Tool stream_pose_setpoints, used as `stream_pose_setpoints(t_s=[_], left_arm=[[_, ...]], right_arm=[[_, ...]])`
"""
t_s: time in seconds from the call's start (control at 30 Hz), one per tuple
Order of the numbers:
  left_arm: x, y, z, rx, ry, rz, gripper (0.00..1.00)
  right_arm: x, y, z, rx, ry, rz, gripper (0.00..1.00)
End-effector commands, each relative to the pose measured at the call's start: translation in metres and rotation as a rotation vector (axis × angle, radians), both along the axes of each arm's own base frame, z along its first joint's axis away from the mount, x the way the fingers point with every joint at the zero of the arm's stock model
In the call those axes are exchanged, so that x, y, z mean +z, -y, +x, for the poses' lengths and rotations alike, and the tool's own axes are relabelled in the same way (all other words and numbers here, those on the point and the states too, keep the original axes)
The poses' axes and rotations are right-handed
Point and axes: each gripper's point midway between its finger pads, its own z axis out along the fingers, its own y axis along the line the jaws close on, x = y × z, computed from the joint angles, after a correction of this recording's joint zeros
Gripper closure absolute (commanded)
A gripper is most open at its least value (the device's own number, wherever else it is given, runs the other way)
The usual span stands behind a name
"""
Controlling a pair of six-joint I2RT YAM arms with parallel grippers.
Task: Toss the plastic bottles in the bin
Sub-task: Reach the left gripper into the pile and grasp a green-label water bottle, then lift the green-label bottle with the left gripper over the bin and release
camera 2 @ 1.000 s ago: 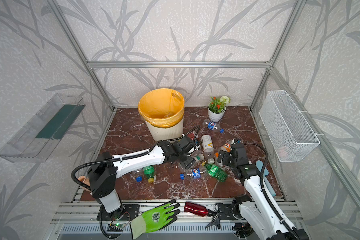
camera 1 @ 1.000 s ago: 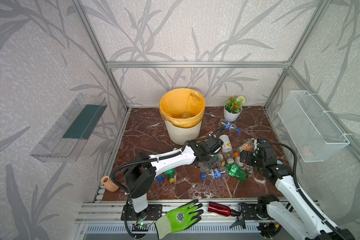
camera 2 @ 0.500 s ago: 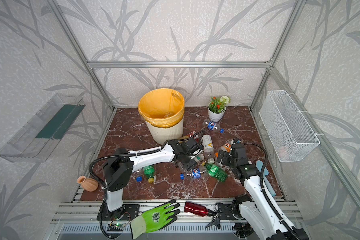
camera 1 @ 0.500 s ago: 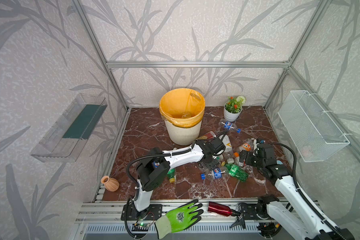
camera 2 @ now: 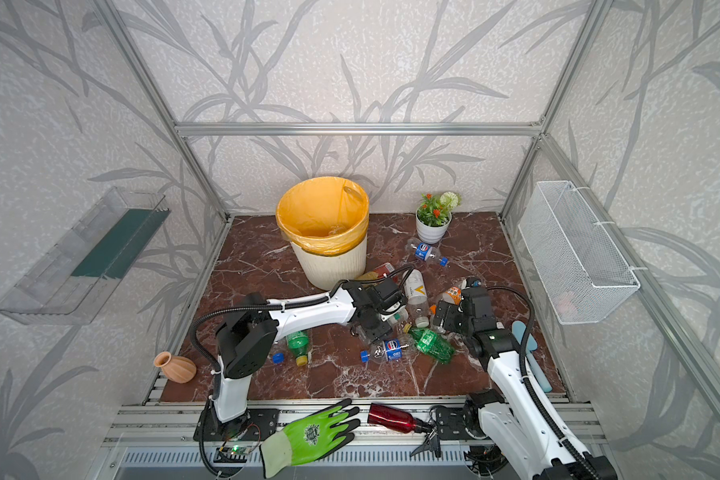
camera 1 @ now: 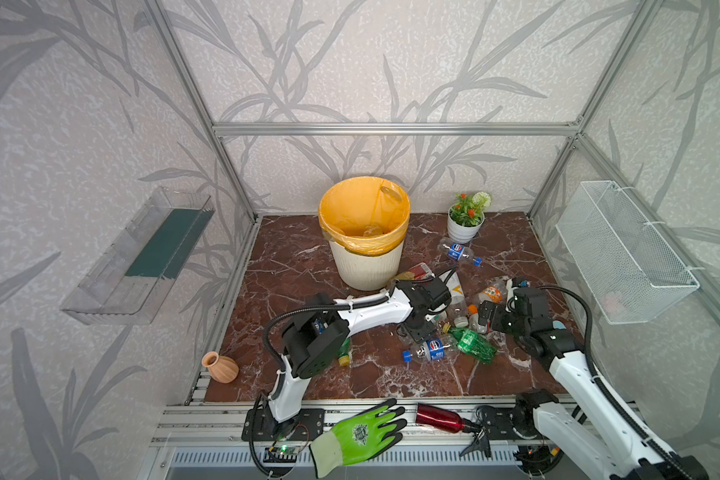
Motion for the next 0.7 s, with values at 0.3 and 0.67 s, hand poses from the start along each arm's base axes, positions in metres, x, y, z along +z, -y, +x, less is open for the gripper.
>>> stream_pose_setpoints(t_s=[0.3,0.67], left_arm=[[0.008,0.003,0.003,-0.021,0.005,0.007,0.47],[0.071,0.010,-0.003,0.010,0.049,-0.170,0.51]], right_arm=[[0.001,-0.001,0.006,0.017,0.014,-0.011,0.01],[0.012,0.001,0.015,0.007,0.076,-0.014,0.01]])
